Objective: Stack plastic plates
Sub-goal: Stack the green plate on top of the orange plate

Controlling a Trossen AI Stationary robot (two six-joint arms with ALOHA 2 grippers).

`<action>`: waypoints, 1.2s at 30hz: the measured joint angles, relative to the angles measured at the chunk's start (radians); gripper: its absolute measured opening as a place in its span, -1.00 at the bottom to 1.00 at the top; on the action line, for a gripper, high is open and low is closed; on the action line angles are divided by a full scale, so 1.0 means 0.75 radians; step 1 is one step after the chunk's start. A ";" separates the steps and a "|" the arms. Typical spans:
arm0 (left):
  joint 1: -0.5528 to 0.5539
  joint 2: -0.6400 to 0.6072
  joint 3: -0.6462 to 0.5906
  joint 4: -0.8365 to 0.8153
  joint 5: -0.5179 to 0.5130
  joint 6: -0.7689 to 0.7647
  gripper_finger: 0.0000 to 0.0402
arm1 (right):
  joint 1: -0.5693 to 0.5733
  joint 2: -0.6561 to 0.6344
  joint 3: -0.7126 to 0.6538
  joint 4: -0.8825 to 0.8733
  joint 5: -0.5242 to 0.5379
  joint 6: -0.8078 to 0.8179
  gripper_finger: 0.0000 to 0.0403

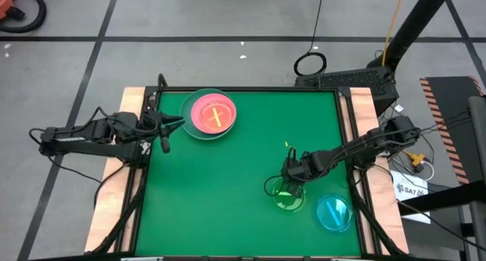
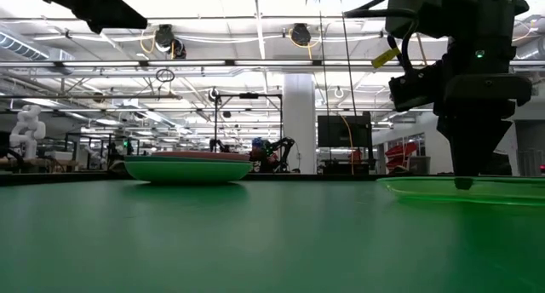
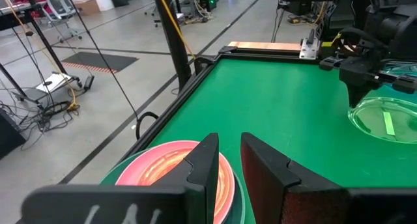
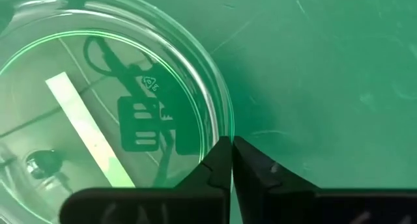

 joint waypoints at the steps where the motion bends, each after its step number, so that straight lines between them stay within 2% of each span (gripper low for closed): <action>1: 0.000 0.000 0.000 0.000 0.000 0.000 -0.63 | -0.001 0.000 0.000 0.000 0.000 0.007 -0.99; 5: 0.000 0.000 0.000 0.000 0.000 0.000 -0.63 | -0.005 -0.004 0.000 0.001 -0.007 0.020 -0.99; 11: 0.000 0.000 0.000 0.000 0.000 -0.001 -0.63 | -0.039 -0.004 0.000 0.030 -0.105 0.085 -1.00; 25: 0.000 0.000 0.000 0.000 0.000 0.000 -0.63 | -0.168 -0.004 0.000 0.319 -0.240 0.125 -1.00; 36: 0.000 0.000 0.000 0.000 0.000 0.000 -0.63 | -0.264 -0.004 0.000 0.582 -0.278 0.216 -1.00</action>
